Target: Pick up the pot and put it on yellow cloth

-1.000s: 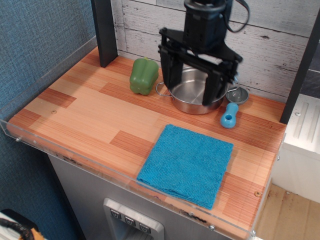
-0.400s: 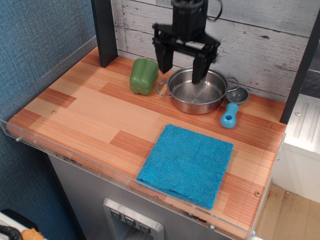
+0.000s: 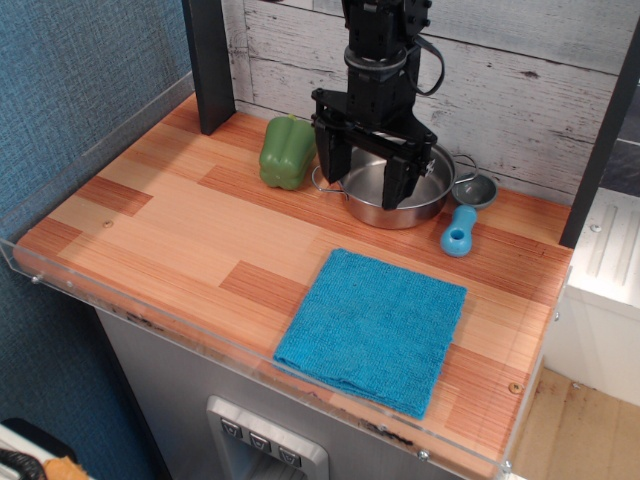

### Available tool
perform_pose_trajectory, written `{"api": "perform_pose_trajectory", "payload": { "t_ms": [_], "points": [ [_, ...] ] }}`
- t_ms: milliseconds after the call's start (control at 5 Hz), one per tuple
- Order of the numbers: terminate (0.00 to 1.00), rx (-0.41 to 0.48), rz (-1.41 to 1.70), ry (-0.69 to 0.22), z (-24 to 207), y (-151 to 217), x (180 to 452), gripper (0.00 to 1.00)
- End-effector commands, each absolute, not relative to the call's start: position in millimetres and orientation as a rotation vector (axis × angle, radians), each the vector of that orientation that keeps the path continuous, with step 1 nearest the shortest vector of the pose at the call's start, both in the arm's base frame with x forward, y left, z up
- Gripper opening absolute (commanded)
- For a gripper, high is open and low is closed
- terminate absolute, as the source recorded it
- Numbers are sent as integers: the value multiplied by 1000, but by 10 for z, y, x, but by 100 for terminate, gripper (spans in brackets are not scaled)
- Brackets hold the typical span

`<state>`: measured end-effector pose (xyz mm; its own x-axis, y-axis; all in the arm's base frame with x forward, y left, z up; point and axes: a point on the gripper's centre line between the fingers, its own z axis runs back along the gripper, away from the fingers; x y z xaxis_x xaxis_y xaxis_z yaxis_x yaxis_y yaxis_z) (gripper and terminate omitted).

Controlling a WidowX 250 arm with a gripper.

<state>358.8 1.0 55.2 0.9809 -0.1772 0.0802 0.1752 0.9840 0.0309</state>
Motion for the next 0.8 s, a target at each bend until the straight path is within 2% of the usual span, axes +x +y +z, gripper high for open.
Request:
{"api": "perform_pose_trajectory", "payload": {
  "t_ms": [0,600],
  "points": [
    [0,5,-223,-184,818,-68,3617,100],
    [0,-17,-285,-159,597,-140,3780,100]
  ]
}}
